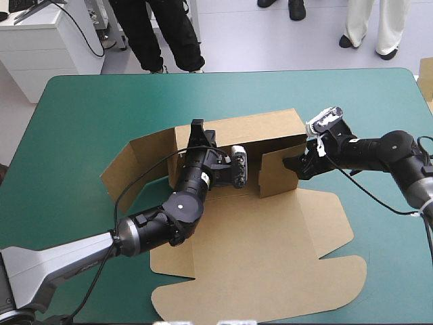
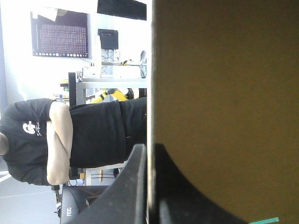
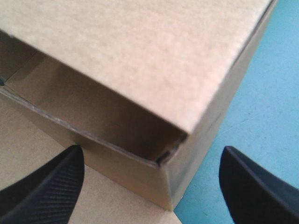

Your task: Fold the box

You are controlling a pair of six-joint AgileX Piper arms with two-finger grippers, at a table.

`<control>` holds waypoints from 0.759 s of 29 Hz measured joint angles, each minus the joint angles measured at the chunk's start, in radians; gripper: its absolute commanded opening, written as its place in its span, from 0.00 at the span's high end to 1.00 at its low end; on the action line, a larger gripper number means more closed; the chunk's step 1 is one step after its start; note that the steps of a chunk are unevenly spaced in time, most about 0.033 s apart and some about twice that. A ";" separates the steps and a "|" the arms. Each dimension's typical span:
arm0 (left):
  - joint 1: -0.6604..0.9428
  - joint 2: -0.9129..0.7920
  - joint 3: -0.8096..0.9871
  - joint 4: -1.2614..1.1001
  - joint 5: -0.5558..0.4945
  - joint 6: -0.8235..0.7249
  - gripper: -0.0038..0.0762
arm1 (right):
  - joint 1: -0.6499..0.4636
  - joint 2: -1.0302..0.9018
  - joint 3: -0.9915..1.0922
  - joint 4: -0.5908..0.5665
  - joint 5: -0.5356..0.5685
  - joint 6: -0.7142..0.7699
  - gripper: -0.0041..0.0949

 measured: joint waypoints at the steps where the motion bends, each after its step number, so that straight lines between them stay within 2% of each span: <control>1: 0.000 0.000 0.000 0.001 0.000 0.000 0.99 | 0.000 0.005 0.000 0.015 0.002 -0.017 0.13; 7: 0.000 0.000 0.000 0.011 -0.001 0.000 0.99 | 0.000 0.078 0.000 0.046 -0.001 -0.034 0.13; 10: 0.000 0.000 0.000 0.017 -0.003 0.000 0.99 | 0.000 0.105 0.000 0.074 -0.012 -0.033 0.17; 17: 0.000 0.001 0.000 0.031 -0.004 -0.004 0.99 | 0.000 0.116 0.000 0.121 -0.051 -0.033 0.43; 19: 0.000 0.001 0.000 0.033 -0.010 -0.004 0.99 | 0.000 0.116 -0.001 0.124 -0.056 -0.041 0.43; 22: 0.000 0.001 0.000 0.036 -0.011 -0.004 0.99 | 0.000 0.117 -0.001 0.130 -0.060 -0.121 0.30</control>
